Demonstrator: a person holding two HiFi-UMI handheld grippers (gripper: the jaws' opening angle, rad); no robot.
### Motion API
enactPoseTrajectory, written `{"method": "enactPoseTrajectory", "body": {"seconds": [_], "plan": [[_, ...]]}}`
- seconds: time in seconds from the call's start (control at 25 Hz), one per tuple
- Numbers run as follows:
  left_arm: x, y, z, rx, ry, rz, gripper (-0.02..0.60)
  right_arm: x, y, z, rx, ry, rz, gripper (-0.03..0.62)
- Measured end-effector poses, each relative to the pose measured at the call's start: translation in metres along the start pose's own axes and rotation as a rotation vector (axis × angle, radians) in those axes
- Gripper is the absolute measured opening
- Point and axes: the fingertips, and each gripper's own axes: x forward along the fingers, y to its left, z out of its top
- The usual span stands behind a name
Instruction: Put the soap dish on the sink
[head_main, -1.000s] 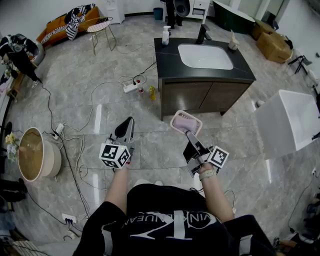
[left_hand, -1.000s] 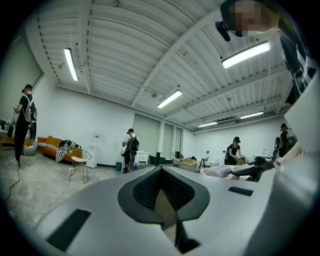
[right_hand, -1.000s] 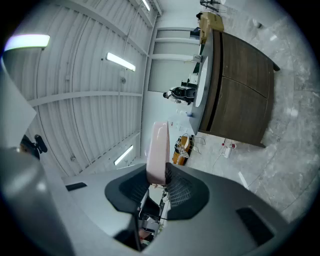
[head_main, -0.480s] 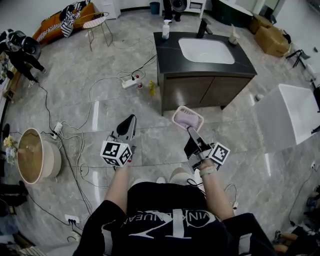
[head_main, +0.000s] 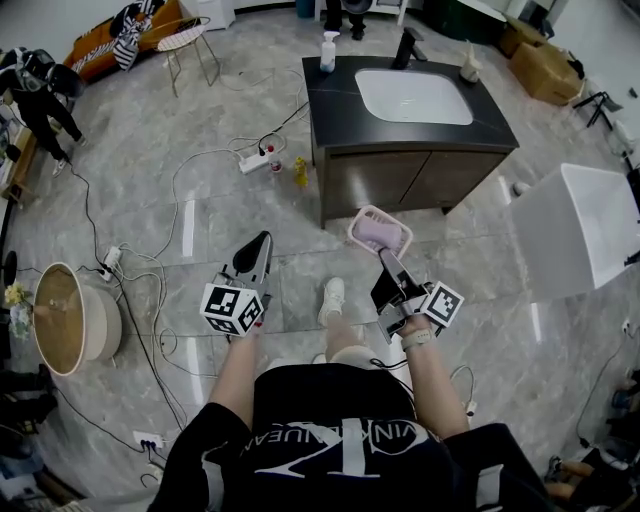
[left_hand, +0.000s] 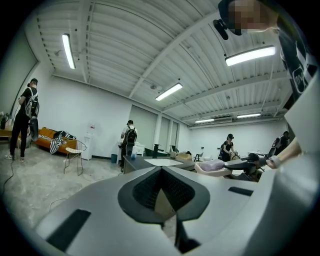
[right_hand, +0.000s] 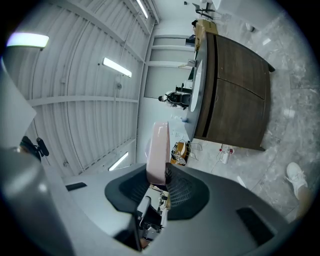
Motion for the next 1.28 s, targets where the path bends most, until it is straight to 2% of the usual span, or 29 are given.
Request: {"method": "enactPoseTrajectory", "body": {"seconds": [0.24,0.6,1.28], "plan": [[0.042,0.029,0.005,0.013,-0.005,0.035,0.014,0.043,-0.016,0.023,-0.015,0.046,0.004,0.095],[0.113,0.059,0.01,-0.012,-0.001,0.021,0.014,0.115,-0.034,0.057,-0.015,0.087,0.019,0.095],[0.205,0.107,-0.004,-0.053,0.083,0.01,0.014,0.208,-0.089,0.093,0.041,0.142,-0.039,0.095]]}}
